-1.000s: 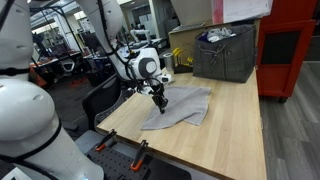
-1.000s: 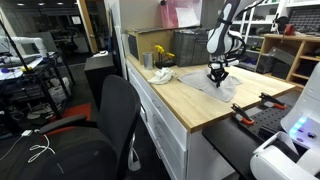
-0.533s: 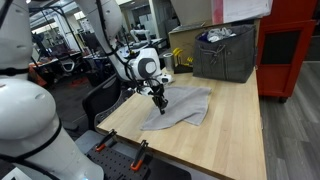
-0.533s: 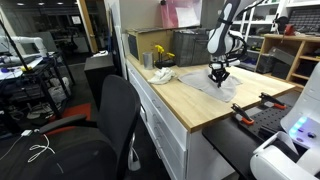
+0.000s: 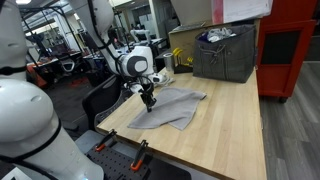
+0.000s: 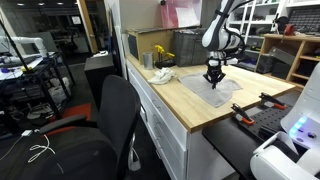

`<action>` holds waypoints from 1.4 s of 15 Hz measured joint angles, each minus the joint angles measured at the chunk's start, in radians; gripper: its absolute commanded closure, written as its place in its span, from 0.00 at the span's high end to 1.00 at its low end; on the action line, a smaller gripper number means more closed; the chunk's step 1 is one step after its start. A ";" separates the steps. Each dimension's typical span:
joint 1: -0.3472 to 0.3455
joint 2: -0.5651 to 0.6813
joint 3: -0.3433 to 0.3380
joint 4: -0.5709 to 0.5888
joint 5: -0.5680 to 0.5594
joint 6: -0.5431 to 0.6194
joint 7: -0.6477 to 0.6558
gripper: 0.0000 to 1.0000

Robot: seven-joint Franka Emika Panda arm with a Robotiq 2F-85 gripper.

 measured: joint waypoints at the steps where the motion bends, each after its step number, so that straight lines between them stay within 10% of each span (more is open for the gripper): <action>1: -0.008 -0.013 0.019 -0.004 0.025 -0.019 -0.031 0.00; 2: -0.014 -0.024 0.033 -0.006 0.045 -0.039 -0.059 0.27; 13: -0.029 -0.047 -0.121 0.048 0.075 -0.061 0.159 0.99; 15: -0.042 -0.019 -0.161 0.080 0.075 -0.061 0.219 1.00; 21: -0.057 0.131 -0.236 0.169 0.089 -0.062 0.443 0.50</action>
